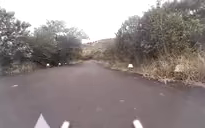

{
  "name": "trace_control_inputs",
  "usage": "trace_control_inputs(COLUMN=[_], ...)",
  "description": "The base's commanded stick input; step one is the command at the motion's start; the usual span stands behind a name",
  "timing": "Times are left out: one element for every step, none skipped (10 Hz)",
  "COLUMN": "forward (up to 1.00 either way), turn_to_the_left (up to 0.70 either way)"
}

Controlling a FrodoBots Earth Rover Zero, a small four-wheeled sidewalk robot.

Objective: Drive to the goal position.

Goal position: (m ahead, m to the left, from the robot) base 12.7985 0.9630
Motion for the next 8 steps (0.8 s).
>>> trace_control_inputs(forward=[0.0, 0.0, 0.0, 0.0, 0.38, 0.5, 0.5, 0.5], turn_to_the_left=[0.0, 0.0, 0.0, 0.0, 0.0, 0.0, 0.0, 0.0])
